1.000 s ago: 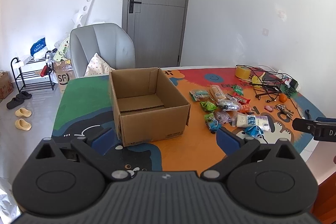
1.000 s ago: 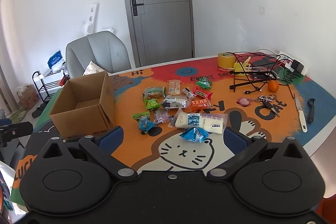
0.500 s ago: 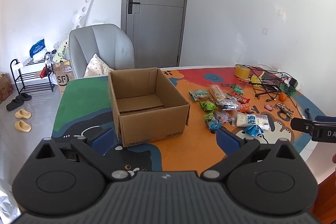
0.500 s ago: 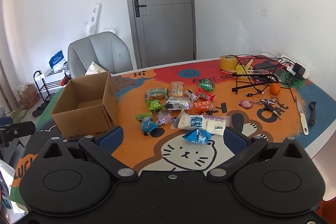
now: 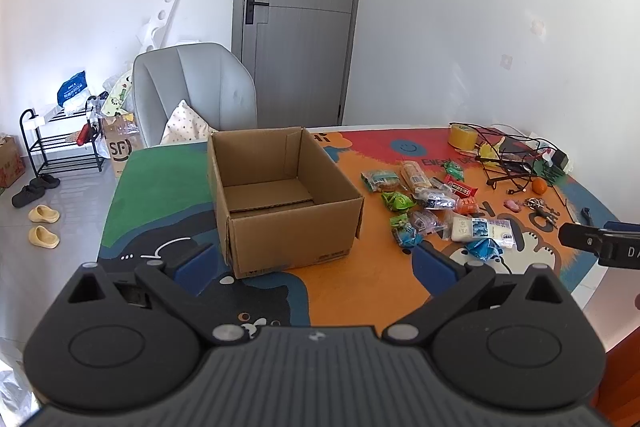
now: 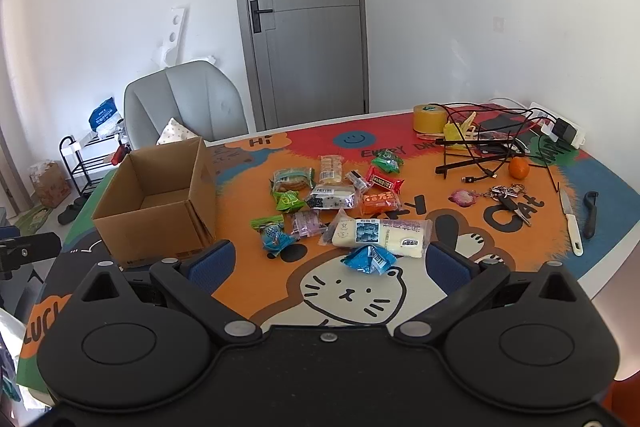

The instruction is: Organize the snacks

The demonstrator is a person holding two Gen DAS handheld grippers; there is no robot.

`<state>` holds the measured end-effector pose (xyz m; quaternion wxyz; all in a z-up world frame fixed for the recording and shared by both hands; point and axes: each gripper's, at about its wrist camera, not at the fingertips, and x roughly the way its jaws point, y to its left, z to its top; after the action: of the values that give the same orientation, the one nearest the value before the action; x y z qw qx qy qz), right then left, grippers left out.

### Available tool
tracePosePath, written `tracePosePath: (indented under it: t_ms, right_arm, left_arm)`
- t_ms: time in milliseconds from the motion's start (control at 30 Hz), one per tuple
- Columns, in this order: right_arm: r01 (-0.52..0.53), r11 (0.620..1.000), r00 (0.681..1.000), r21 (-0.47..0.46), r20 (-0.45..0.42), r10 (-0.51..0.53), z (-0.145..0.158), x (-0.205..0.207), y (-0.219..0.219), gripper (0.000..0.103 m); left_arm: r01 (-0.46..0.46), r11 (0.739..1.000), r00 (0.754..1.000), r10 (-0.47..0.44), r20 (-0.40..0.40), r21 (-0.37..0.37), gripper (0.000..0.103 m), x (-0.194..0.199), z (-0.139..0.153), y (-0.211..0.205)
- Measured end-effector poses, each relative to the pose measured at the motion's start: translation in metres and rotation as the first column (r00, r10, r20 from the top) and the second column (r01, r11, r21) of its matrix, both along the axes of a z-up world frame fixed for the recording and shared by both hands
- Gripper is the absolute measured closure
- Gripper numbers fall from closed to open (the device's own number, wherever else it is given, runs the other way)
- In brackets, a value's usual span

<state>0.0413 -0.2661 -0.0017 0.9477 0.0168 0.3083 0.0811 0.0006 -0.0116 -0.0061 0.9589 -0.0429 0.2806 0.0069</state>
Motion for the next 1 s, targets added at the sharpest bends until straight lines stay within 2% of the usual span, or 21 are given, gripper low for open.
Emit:
tracePosePath:
  t_ms: [1000]
  right_arm:
    - [0.004,1.0,1.0,-0.01,-0.029,-0.005,-0.01,0.007,0.003,0.0]
  left_arm:
    - [-0.006,1.0,1.0,0.006,-0.01,-0.004,0.0,0.009,-0.01,-0.001]
